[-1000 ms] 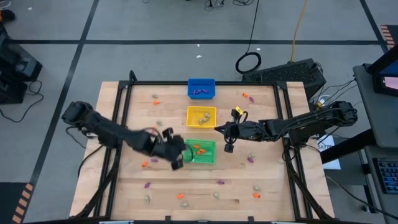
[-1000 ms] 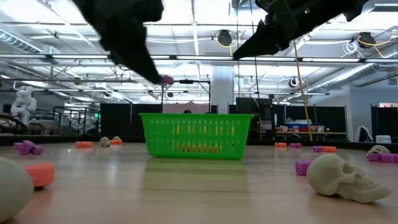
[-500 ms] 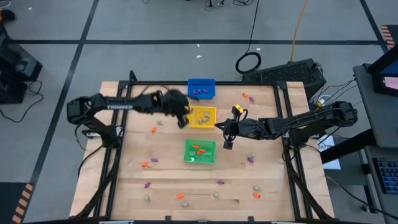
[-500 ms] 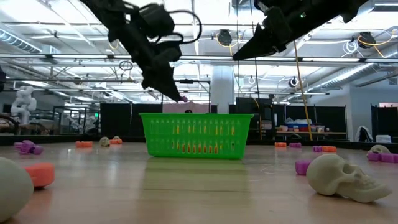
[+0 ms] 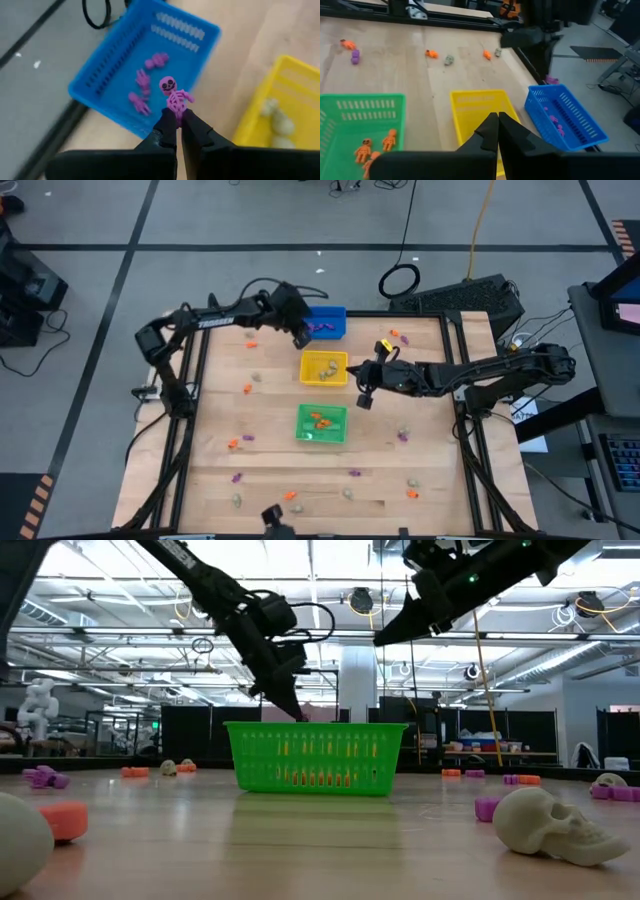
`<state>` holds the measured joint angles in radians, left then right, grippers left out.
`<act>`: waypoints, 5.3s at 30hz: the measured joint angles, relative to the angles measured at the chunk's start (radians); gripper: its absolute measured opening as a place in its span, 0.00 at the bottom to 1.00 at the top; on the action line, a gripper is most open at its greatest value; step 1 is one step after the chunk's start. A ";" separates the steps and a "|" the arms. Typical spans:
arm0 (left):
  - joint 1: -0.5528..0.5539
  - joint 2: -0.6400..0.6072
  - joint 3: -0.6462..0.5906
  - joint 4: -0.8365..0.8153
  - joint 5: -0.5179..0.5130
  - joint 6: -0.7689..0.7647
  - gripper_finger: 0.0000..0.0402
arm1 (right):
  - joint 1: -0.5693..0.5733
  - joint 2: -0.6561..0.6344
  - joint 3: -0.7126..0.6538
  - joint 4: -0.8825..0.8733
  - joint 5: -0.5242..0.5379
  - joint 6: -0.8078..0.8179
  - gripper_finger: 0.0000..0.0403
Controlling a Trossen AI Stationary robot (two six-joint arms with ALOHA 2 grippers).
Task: Sort Halloween decoration
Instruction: Put the purple skeleton toy into the blue bin, then put the skull toy into the yellow bin
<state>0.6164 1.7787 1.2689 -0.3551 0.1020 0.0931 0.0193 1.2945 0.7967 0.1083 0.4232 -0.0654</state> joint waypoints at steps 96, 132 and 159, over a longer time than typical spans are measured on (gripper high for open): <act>-0.049 0.008 -0.077 0.489 -0.182 -0.011 0.00 | -0.052 0.000 -0.018 -0.001 -0.007 -0.027 0.00; -0.340 -0.356 -0.820 1.038 -0.158 -0.009 0.00 | 0.218 0.000 0.122 -0.975 -0.205 0.573 0.09; -0.388 -0.355 -0.846 1.028 -0.159 0.019 0.00 | 0.291 0.377 0.123 -1.071 -0.401 0.358 0.40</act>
<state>0.2283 1.4235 0.4229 0.6727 -0.0566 0.1122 0.3098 1.6714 0.9197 -0.9622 0.0222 0.2928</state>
